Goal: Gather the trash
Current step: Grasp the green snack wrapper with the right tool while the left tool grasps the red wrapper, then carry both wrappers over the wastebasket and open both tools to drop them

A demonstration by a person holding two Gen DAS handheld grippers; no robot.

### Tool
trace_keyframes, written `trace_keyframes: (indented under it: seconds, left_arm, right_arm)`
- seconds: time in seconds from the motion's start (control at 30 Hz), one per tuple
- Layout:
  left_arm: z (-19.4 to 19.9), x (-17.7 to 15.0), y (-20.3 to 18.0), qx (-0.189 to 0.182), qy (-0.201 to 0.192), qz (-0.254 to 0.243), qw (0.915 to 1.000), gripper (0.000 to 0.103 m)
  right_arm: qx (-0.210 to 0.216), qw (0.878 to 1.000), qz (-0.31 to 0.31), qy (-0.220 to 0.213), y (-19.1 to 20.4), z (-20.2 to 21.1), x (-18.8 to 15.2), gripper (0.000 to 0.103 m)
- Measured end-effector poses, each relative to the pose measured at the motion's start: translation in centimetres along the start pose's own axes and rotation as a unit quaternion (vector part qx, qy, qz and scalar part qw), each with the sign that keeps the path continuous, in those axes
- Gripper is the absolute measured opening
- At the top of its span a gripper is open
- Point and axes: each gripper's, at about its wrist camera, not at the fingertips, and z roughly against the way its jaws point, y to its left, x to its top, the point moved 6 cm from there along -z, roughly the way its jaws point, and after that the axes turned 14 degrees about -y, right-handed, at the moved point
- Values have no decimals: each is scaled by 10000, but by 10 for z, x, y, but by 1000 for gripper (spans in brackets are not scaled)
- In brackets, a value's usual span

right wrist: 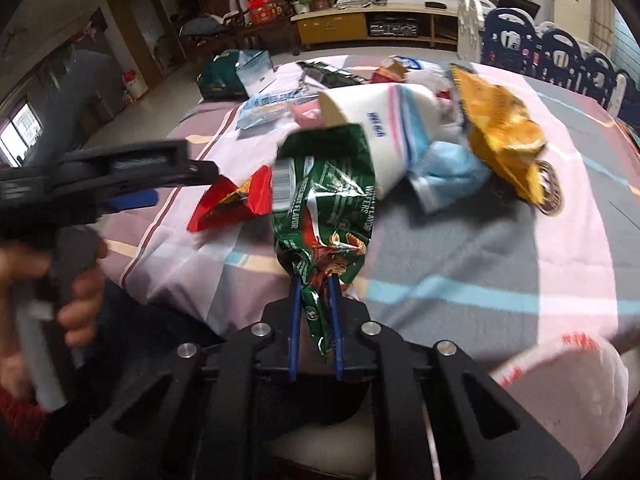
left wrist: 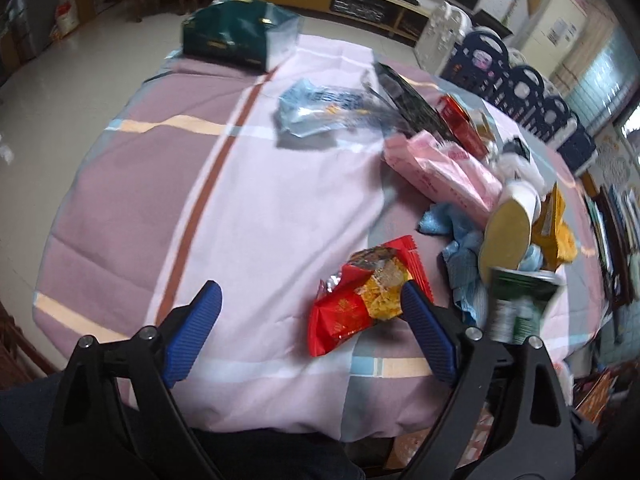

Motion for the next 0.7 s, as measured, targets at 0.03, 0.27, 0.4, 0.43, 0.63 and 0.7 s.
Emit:
trace_keyframes:
  seconds: [0.03, 0.27, 0.4, 0.43, 0.63, 0.7]
  left_arm:
    - [-2, -2, -7, -79, -6, -118, 9999, 90]
    - [-28, -19, -41, -363, 101, -680, 9970, 90]
    - [-38, -19, -38, -760, 35, -310, 9966, 57]
    - [-37, -19, -38, -834, -38, -263, 9962, 53]
    - [-20, -8, -42, -1120, -410, -157, 9927, 38]
    - [-6, -2, -50, -1212, -604, -231, 9905, 37]
  right_arm:
    - [54, 9999, -79, -71, -3, 12, -1, 13]
    - [-109, 9991, -114, -399, -18, 60, -3, 13]
    - [-255, 9983, -256, -463, -32, 75, -2, 13]
    - [-293, 9981, -271, -469, -34, 76, -1, 13]
    - [-503, 9967, -377, -518, -46, 85, 1, 13]
    - [-664, 9959, -299, -535, -49, 91, 2, 13]
